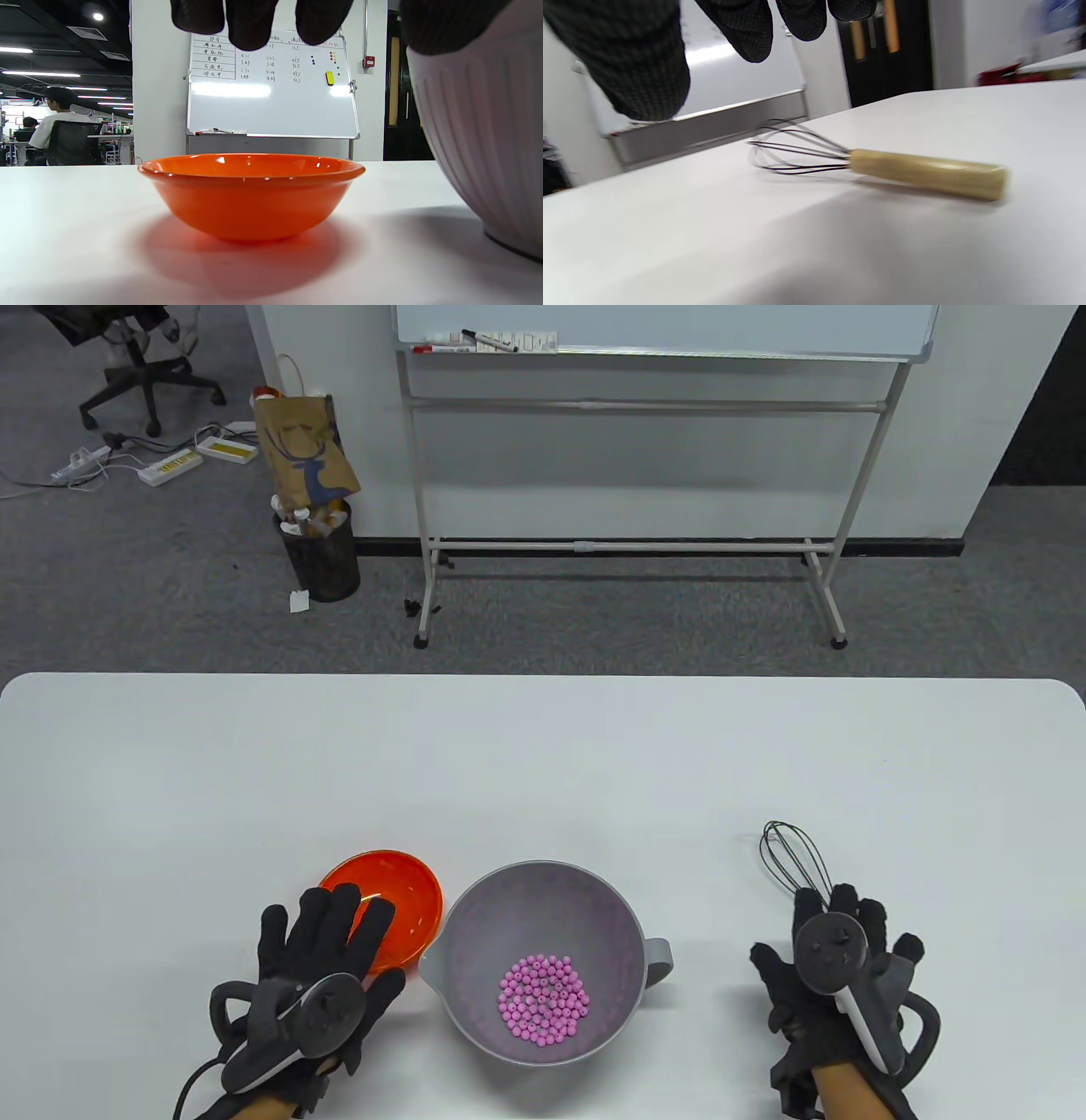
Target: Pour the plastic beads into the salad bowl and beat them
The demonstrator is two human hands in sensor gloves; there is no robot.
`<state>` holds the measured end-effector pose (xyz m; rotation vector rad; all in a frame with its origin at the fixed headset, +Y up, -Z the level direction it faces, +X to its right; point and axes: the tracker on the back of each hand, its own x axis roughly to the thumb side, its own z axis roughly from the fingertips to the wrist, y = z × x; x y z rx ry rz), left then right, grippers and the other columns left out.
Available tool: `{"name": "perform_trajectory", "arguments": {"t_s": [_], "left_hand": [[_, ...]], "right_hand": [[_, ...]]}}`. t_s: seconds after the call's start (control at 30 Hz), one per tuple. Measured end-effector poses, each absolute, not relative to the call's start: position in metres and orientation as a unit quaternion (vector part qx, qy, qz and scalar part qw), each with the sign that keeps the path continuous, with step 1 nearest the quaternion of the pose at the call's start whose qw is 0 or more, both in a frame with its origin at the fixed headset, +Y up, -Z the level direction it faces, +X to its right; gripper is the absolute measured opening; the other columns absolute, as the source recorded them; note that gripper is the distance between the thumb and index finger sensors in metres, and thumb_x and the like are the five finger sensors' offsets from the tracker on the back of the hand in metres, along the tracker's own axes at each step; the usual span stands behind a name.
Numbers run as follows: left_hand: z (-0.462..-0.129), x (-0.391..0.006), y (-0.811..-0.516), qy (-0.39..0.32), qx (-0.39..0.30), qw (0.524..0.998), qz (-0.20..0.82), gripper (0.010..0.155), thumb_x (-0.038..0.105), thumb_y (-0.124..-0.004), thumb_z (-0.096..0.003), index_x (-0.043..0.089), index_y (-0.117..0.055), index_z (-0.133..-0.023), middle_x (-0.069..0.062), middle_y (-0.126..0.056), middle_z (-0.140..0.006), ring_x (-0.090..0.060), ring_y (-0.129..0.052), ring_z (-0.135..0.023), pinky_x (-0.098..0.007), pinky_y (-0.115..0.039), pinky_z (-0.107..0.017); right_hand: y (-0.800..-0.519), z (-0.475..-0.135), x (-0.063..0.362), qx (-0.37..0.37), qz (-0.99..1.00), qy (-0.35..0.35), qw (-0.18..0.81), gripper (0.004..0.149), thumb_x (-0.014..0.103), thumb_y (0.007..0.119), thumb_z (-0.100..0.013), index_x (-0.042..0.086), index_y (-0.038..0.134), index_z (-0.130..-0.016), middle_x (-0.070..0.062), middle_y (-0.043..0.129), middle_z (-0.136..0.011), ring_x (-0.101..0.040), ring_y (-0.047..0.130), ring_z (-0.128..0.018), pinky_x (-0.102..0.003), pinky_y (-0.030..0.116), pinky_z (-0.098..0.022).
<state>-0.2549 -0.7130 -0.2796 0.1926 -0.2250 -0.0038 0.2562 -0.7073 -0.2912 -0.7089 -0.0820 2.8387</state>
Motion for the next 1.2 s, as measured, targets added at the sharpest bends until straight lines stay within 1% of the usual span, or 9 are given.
{"name": "perform_trajectory", "arguments": {"t_s": [0.1,0.3,0.47,0.6,0.73,0.8,0.87,1.07,1.2], "left_hand": [[-0.281,-0.256,-0.714,-0.110,0.092,0.990,-0.006,0.074,0.068,-0.068,-0.0476,0.037,-0.047,-0.112,-0.007,-0.047,-0.123,-0.040,-0.049,-0.113,-0.068,-0.029,-0.074],[-0.281,-0.256,-0.715,-0.112,0.095,0.989,-0.007,0.074,0.068,-0.068,-0.0476,0.036,-0.048,-0.111,-0.007,-0.049,-0.123,-0.040,-0.051,-0.112,-0.068,-0.030,-0.074],[-0.282,-0.257,-0.715,-0.108,0.090,0.990,-0.009,0.074,0.067,-0.068,-0.0477,0.036,-0.048,-0.111,-0.007,-0.050,-0.123,-0.040,-0.051,-0.112,-0.068,-0.030,-0.074],[-0.283,-0.258,-0.716,-0.109,0.093,0.990,-0.013,0.073,0.068,-0.067,-0.0478,0.036,-0.049,-0.111,-0.007,-0.051,-0.122,-0.040,-0.052,-0.111,-0.068,-0.031,-0.074],[-0.283,-0.259,-0.715,-0.106,0.093,0.990,-0.010,0.074,0.067,-0.067,-0.0479,0.035,-0.048,-0.111,-0.007,-0.052,-0.122,-0.040,-0.053,-0.111,-0.068,-0.031,-0.074],[-0.283,-0.259,-0.716,-0.105,0.092,0.990,-0.009,0.074,0.067,-0.067,-0.0479,0.034,-0.047,-0.112,-0.010,-0.053,-0.121,-0.040,-0.054,-0.111,-0.068,-0.031,-0.074],[-0.282,-0.260,-0.716,-0.103,0.090,0.991,-0.004,0.075,0.067,-0.066,-0.0480,0.033,-0.047,-0.112,-0.010,-0.054,-0.121,-0.040,-0.054,-0.111,-0.068,-0.032,-0.074],[-0.281,-0.264,-0.712,-0.101,0.085,0.991,0.027,0.075,0.067,-0.065,-0.0485,0.032,-0.046,-0.112,-0.010,-0.055,-0.121,-0.041,-0.056,-0.110,-0.069,-0.033,-0.074],[-0.282,-0.273,-0.700,-0.094,0.093,0.988,0.080,0.075,0.067,-0.065,-0.0485,0.030,-0.047,-0.112,-0.010,-0.058,-0.120,-0.041,-0.059,-0.109,-0.070,-0.035,-0.074]], "right_hand": [[-0.719,-0.297,0.282,-0.303,0.951,-0.005,0.066,0.082,0.054,0.093,-0.041,0.034,0.053,-0.109,0.003,0.036,-0.122,-0.031,0.030,-0.120,-0.064,0.015,-0.081],[-0.751,-0.303,0.316,-0.376,0.922,0.053,0.080,0.076,0.049,0.093,-0.043,0.033,0.058,-0.108,0.003,0.042,-0.122,-0.030,0.036,-0.120,-0.063,0.022,-0.082],[-0.770,-0.305,0.326,-0.403,0.909,0.087,0.069,0.067,0.047,0.089,-0.045,0.032,0.064,-0.105,0.000,0.047,-0.120,-0.031,0.044,-0.118,-0.063,0.032,-0.081],[-0.772,-0.303,0.328,-0.406,0.907,0.067,0.087,0.059,0.042,0.087,-0.047,0.029,0.068,-0.102,-0.003,0.057,-0.116,-0.033,0.057,-0.114,-0.066,0.046,-0.076],[-0.771,-0.299,0.329,-0.399,0.907,0.060,0.119,0.058,0.041,0.084,-0.046,0.026,0.067,-0.100,-0.004,0.060,-0.114,-0.034,0.060,-0.112,-0.065,0.049,-0.075],[-0.763,-0.295,0.328,-0.391,0.909,0.018,0.143,0.058,0.041,0.082,-0.046,0.024,0.066,-0.100,-0.005,0.075,-0.102,-0.033,0.077,-0.100,-0.061,0.056,-0.073],[-0.753,-0.290,0.324,-0.371,0.910,-0.035,0.184,0.058,0.041,0.082,-0.045,0.024,0.067,-0.099,-0.004,0.083,-0.091,-0.031,0.087,-0.086,-0.056,0.061,-0.071],[-0.730,-0.275,0.311,-0.284,0.898,-0.160,0.296,0.054,0.043,0.080,-0.047,0.029,0.072,-0.099,-0.003,0.087,-0.081,-0.030,0.091,-0.070,-0.052,0.067,-0.066],[-0.706,-0.261,0.303,-0.233,0.876,-0.229,0.355,0.051,0.048,0.084,-0.045,0.029,0.083,-0.092,-0.003,0.094,-0.071,-0.028,0.096,-0.060,-0.051,0.072,-0.061]]}}
